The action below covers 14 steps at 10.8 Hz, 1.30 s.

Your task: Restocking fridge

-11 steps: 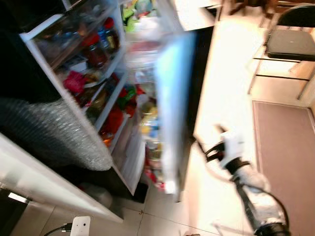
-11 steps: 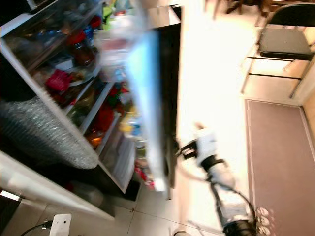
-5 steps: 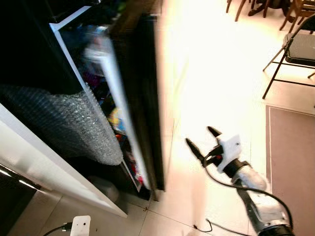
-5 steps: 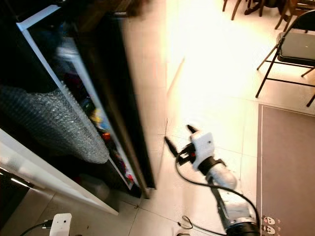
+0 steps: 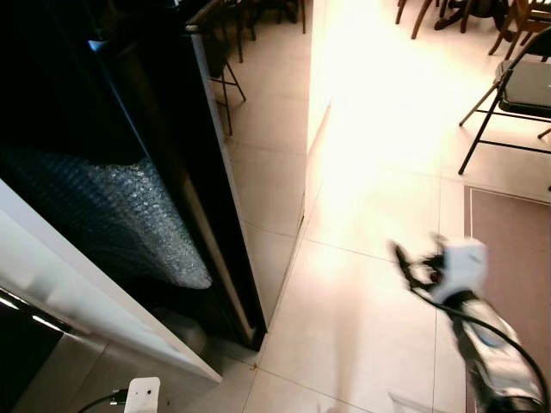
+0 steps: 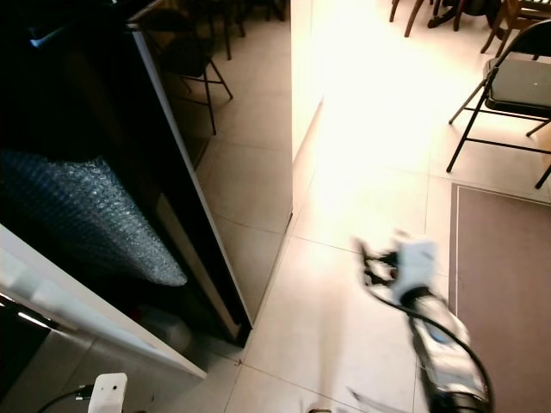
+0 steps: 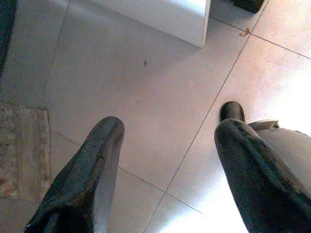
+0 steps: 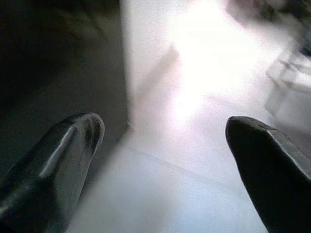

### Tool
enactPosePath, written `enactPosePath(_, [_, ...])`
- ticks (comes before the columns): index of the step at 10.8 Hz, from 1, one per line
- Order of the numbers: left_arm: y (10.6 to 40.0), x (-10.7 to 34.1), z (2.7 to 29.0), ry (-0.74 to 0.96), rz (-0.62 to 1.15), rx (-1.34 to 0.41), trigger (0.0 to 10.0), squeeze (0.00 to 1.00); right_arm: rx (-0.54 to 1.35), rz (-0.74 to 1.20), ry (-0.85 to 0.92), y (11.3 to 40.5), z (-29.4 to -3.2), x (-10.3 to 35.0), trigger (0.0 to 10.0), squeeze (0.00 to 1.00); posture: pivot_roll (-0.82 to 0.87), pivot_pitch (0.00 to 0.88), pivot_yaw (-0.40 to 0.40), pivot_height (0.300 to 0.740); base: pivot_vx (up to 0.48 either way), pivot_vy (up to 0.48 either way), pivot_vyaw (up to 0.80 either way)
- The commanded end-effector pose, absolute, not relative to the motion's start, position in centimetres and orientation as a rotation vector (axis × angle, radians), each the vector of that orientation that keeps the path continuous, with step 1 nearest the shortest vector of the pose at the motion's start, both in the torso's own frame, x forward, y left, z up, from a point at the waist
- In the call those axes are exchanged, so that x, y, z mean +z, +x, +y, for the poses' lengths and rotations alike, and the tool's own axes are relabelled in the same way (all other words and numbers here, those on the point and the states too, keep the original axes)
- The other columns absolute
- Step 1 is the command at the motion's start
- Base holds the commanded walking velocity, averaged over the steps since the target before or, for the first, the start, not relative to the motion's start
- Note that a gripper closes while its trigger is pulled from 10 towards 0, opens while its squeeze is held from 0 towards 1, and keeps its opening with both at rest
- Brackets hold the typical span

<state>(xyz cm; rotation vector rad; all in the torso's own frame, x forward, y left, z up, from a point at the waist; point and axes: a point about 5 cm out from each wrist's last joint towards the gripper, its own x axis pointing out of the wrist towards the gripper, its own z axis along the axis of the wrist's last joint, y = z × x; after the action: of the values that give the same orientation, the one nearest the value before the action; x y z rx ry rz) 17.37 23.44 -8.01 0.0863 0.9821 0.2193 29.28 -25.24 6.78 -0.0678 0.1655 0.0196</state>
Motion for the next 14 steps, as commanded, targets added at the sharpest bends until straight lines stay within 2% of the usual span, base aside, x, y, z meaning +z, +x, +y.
enactPosePath(1, [16.6, -8.4, 23.5, 0.071, 1.011, 0.232, 10.0, 0.00, -0.146, 0.352, -0.084, 27.2, -28.0, 3.3, 10.0, 0.00, -0.14, 0.128, 0.065, 0.740, 0.000, 0.000, 0.00])
enactPosePath(3, [16.6, -8.4, 23.5, 0.064, 1.012, 0.234, 10.0, 0.00, -0.244, 0.559, -0.045, 23.8, -29.5, -0.5, 10.0, 0.00, -0.14, 0.127, 0.063, 0.740, 0.000, 0.000, 0.00])
enactPosePath(4, [16.6, -8.4, 23.5, 0.060, 1.013, 0.237, 10.0, 0.00, -0.249, 0.634, -0.034, 22.5, -29.4, -1.9, 10.0, 0.00, -0.14, 0.127, 0.062, 0.740, 0.000, 0.000, 0.00])
enactPosePath(6, [16.5, -8.4, 23.4, 0.051, 1.018, 0.238, 10.0, 0.00, -0.211, 0.817, -0.027, 19.1, -28.2, -5.1, 10.0, 0.00, -0.13, 0.126, 0.060, 0.740, 0.000, 0.000, 0.00])
enactPosePath(7, [16.5, -8.4, 23.5, 0.055, 1.021, 0.235, 10.0, 0.00, -0.149, 0.919, 0.005, 17.0, -26.1, -7.0, 10.0, 0.00, -0.13, 0.123, 0.062, 0.740, 0.000, 0.000, 0.00])
enactPosePath(11, [16.5, -8.4, 23.5, 0.056, 1.031, 0.213, 10.0, 0.00, -0.135, 0.989, 0.109, 15.0, -22.3, -9.1, 10.0, 0.00, -0.12, 0.115, 0.066, 0.740, 0.000, 0.000, 0.00])
enactPosePath(14, [16.5, -8.4, 23.5, 0.054, 1.030, 0.210, 10.0, 0.00, -0.143, 0.999, 0.124, 14.6, -21.3, -9.4, 10.0, 0.00, -0.10, 0.105, 0.062, 0.740, 0.000, 0.000, 0.00])
